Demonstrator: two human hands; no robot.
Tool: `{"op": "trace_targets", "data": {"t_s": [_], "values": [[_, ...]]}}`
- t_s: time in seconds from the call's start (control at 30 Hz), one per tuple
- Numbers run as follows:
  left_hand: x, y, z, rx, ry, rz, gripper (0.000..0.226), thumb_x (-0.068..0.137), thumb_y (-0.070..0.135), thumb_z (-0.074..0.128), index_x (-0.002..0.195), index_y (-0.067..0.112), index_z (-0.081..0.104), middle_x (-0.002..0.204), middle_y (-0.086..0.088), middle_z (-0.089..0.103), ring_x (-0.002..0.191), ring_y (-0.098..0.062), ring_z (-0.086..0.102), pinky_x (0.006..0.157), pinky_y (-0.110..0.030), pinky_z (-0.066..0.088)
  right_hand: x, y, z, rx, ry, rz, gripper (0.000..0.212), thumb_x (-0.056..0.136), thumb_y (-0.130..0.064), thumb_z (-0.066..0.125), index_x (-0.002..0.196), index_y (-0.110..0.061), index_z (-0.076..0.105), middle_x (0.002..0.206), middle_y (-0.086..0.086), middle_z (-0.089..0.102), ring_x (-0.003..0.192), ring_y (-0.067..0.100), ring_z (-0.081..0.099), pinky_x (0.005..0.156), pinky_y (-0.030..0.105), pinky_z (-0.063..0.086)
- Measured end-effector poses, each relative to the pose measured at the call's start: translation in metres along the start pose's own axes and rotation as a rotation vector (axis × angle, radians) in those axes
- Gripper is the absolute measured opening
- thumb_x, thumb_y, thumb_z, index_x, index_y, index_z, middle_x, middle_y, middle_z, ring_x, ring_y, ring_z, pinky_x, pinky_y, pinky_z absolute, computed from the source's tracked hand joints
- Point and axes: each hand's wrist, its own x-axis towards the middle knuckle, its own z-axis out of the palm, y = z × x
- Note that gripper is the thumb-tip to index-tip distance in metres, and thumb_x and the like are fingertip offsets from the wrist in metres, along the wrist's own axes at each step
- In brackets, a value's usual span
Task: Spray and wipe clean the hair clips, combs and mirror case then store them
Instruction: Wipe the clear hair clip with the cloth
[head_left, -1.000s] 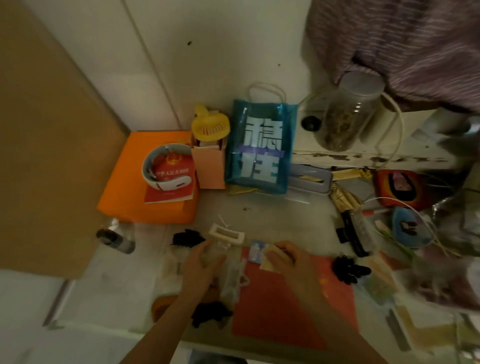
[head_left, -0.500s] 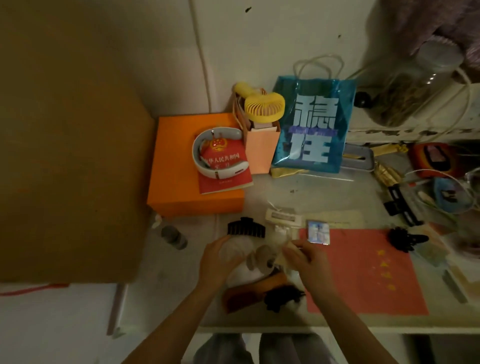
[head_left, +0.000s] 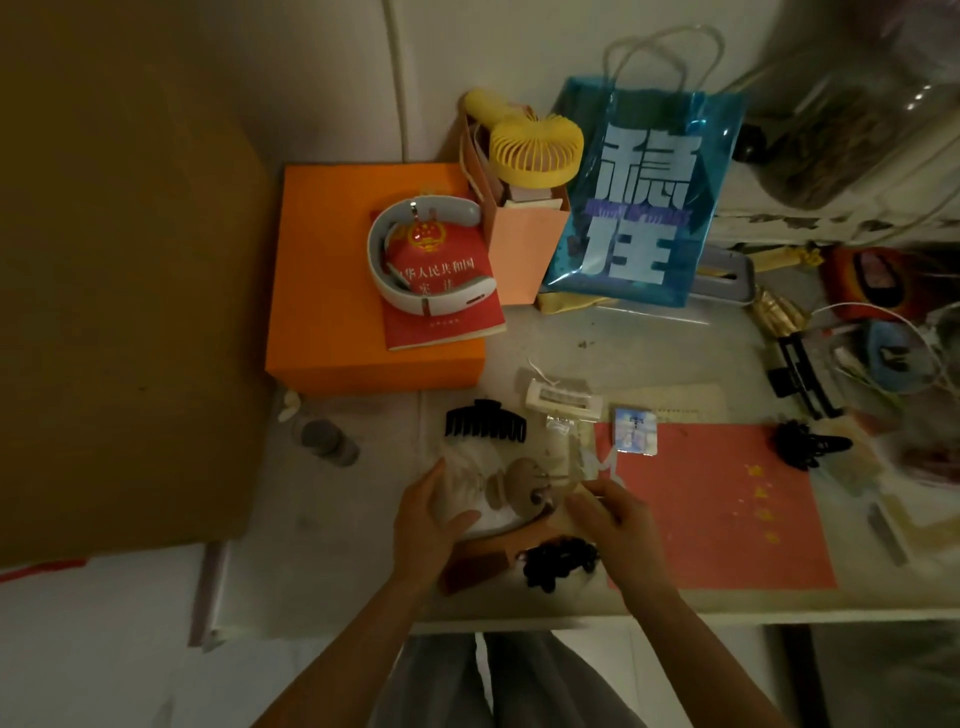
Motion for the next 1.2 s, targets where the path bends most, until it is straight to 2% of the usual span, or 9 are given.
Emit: {"op": "trace_targets", "data": {"t_s": [0.13,0.27,0.37,0.47,0.67,0.93,1.03,1.13,1.2], "values": [[-0.002,-0.003,0.007,0.014,0.064,0.009,0.080,0.071,0.016,0.082,0.140,0.017,0.042,0.135,-0.003,0.049,0.124,-0.020,0.045,0.102,-0.030,0.038,-0.001,0.006,0.000,0.004,0.010,-0.002,0.009,0.091,-0.016,0.062,0.094,-0.012,0.069,0.076,0.004,0.069,0.070,0.018,0.067,0.065,0.030,0.053],[-0.002,-0.003,0.014,0.033,0.110,0.048,0.080,0.071,0.017,0.083,0.140,0.015,0.043,0.131,-0.006,0.050,0.121,-0.020,0.046,0.104,-0.037,0.040,-0.003,0.008,0.000,0.038,0.031,-0.028,0.005,0.090,-0.014,0.063,0.090,-0.016,0.068,0.072,-0.002,0.068,0.067,0.009,0.067,0.061,0.020,0.053],[-0.001,-0.003,0.017,0.020,0.157,0.040,0.068,0.074,0.018,0.080,0.134,0.013,0.049,0.124,-0.006,0.056,0.116,-0.021,0.051,0.098,-0.030,0.040,-0.005,0.011,-0.001,0.051,0.028,-0.030,0.006,0.090,-0.016,0.062,0.088,-0.019,0.067,0.069,-0.003,0.067,0.066,0.009,0.067,0.060,0.020,0.054],[-0.001,-0.003,0.016,-0.019,0.175,0.029,0.056,0.078,0.017,0.077,0.129,0.012,0.054,0.121,-0.005,0.060,0.113,-0.021,0.055,0.097,-0.030,0.042,-0.008,0.013,0.000,0.072,0.021,-0.022,0.008,0.090,-0.018,0.062,0.085,-0.022,0.067,0.068,-0.006,0.069,0.064,0.006,0.066,0.056,0.015,0.051],[-0.005,-0.008,0.013,-0.081,0.174,-0.031,0.057,0.075,0.018,0.079,0.126,0.009,0.057,0.121,-0.005,0.063,0.112,-0.020,0.058,0.097,-0.031,0.045,-0.015,0.015,-0.002,0.095,0.041,-0.007,0.015,0.090,-0.016,0.062,0.080,-0.026,0.066,0.064,-0.004,0.067,0.057,0.003,0.062,0.049,0.012,0.046],[-0.015,-0.008,0.001,-0.120,0.154,-0.078,0.049,0.073,0.019,0.081,0.118,0.012,0.064,0.111,0.000,0.066,0.095,-0.010,0.059,0.078,-0.013,0.043,-0.019,0.014,-0.007,0.091,0.024,-0.003,0.010,0.091,-0.017,0.061,0.085,-0.022,0.067,0.070,0.004,0.068,0.062,0.011,0.065,0.053,0.015,0.050],[-0.018,0.000,-0.007,-0.145,0.172,-0.076,0.052,0.070,0.019,0.083,0.118,0.013,0.064,0.108,0.000,0.067,0.092,-0.010,0.060,0.079,-0.019,0.047,-0.018,0.009,-0.008,0.122,0.019,-0.002,0.008,0.091,-0.018,0.061,0.087,-0.021,0.068,0.070,-0.001,0.069,0.065,0.008,0.067,0.055,0.015,0.051],[-0.021,0.018,-0.014,-0.176,0.175,-0.040,0.054,0.069,0.022,0.084,0.118,0.014,0.065,0.112,-0.001,0.068,0.103,-0.017,0.062,0.092,-0.036,0.052,-0.015,-0.002,-0.009,0.149,0.021,-0.014,0.010,0.091,-0.018,0.061,0.088,-0.024,0.069,0.075,-0.004,0.071,0.071,0.007,0.067,0.061,0.016,0.052],[-0.023,0.036,-0.020,-0.187,0.189,0.021,0.052,0.067,0.023,0.085,0.116,0.018,0.066,0.109,0.002,0.069,0.100,-0.013,0.063,0.086,-0.030,0.054,-0.013,-0.014,-0.010,0.188,0.022,-0.034,0.011,0.091,-0.018,0.061,0.087,-0.023,0.071,0.077,-0.004,0.072,0.073,0.009,0.067,0.067,0.020,0.052]]}}
